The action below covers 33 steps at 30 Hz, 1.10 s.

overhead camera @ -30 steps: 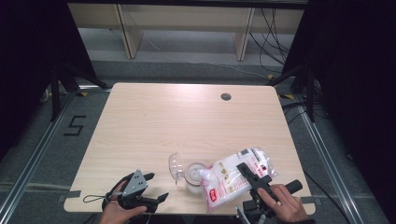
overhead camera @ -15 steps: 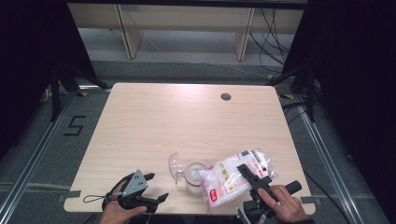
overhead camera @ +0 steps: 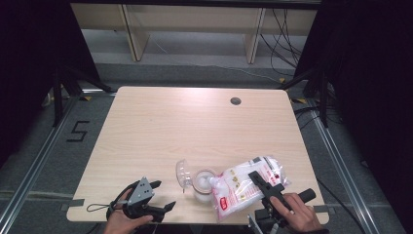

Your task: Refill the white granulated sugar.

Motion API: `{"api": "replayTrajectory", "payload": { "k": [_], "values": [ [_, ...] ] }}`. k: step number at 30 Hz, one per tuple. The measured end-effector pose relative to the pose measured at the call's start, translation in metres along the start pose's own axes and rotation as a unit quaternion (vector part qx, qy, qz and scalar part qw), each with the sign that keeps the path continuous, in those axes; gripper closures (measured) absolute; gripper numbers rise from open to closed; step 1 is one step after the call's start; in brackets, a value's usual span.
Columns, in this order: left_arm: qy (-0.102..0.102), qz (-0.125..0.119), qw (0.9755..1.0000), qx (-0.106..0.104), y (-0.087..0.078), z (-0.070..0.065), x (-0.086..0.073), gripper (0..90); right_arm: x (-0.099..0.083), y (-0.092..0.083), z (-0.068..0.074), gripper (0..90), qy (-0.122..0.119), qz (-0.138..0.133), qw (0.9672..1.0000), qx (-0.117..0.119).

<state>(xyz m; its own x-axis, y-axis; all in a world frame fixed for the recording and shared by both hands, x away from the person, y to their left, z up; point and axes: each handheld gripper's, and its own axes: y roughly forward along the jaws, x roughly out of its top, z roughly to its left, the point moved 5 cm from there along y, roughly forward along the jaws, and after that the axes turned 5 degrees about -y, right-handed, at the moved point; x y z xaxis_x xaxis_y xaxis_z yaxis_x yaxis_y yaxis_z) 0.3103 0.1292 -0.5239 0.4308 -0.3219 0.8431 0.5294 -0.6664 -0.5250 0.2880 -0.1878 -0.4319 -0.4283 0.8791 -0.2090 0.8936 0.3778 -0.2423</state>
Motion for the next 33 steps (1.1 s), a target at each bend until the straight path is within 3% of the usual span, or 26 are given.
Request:
{"api": "replayTrajectory", "payload": {
  "k": [19, 23, 26, 27, 28, 29, 33],
  "values": [
    [0.0, 0.0, 1.0, 0.001, -0.0004, 0.0001, 0.0001, 15.8, 0.0009, -0.0017, -0.0007, 70.2, -0.003, 0.006, 1.0, 0.006],
    [-0.003, 0.0, 1.0, 0.001, -0.0004, -0.0001, 0.0, 15.9, 0.0026, -0.0024, -0.0045, 70.3, -0.016, 0.001, 0.9999, -0.002],
    [-0.003, -0.001, 1.0, 0.002, -0.0006, -0.0002, 0.0001, 15.8, 0.0025, -0.0038, -0.0018, 70.2, 0.002, 0.011, 0.9999, 0.002],
    [0.005, 0.001, 1.0, 0.003, -0.0012, 0.001, 0.0006, 15.8, 0.0026, -0.0037, -0.0024, 70.2, -0.001, 0.01, 1.0, 0.002],
    [-0.001, -0.005, 1.0, -0.004, -0.0006, -0.0007, 0.001, 15.8, 0.0025, -0.0038, -0.0024, 70.2, -0.001, 0.01, 0.9999, 0.002],
    [0.01, -0.005, 0.9999, -0.004, -0.0007, 0.0003, 0.0017, 15.8, 0.0024, -0.0039, -0.0026, 70.2, -0.002, 0.01, 0.9999, 0.001],
    [-0.003, -0.007, 1.0, 0.0, -0.0004, -0.0005, 0.0012, 15.8, 0.0019, -0.005, -0.002, 70.3, -0.002, 0.019, 0.9998, 0.004]
  ]
}}
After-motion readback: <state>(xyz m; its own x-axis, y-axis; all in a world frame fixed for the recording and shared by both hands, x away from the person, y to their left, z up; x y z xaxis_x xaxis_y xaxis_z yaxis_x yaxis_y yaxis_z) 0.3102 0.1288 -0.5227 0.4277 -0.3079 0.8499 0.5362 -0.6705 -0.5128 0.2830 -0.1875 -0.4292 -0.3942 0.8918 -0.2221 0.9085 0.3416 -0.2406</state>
